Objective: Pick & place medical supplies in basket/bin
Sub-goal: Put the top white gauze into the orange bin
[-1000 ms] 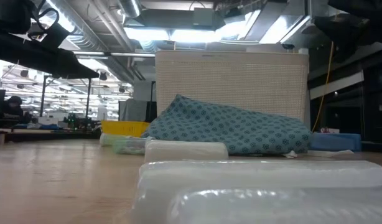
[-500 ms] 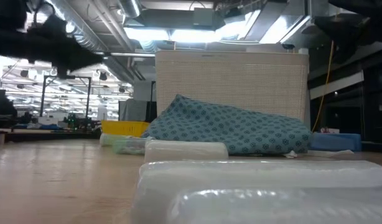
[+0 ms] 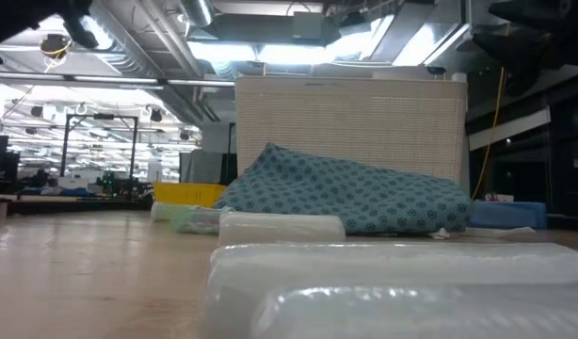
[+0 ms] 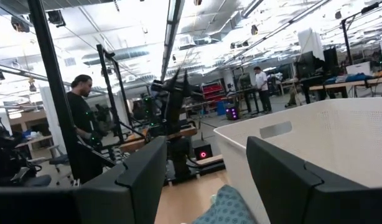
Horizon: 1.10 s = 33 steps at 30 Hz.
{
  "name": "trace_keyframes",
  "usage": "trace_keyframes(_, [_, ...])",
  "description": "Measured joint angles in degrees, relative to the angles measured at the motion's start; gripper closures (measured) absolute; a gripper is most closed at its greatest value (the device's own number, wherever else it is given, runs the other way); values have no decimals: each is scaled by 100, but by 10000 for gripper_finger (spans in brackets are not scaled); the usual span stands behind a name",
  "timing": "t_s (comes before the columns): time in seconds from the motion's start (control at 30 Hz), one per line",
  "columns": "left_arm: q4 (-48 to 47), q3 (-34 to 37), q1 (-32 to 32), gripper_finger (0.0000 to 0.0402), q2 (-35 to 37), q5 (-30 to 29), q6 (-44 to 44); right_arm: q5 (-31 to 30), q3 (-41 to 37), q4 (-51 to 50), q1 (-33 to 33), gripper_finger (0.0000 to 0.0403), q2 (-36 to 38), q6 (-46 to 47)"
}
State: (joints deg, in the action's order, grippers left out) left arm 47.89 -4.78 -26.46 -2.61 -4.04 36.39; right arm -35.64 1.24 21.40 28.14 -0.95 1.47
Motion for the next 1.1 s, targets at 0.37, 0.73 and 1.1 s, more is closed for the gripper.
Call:
trace_keyframes(0.37, [-48, 0, 0, 313, -31, 71, 450, -4, -1, -45, 0, 179, 0, 86])
trace_keyframes(0.73, [-1325, -725, 194, 284, -945, 331, 1508, -290, -1, -53, 1, 179, 0, 90])
trace_keyframes(1.1, [-7011, -5180, 1198, 184, -4472, 1393, -865, -702, -1, -72, 0, 179, 0, 101])
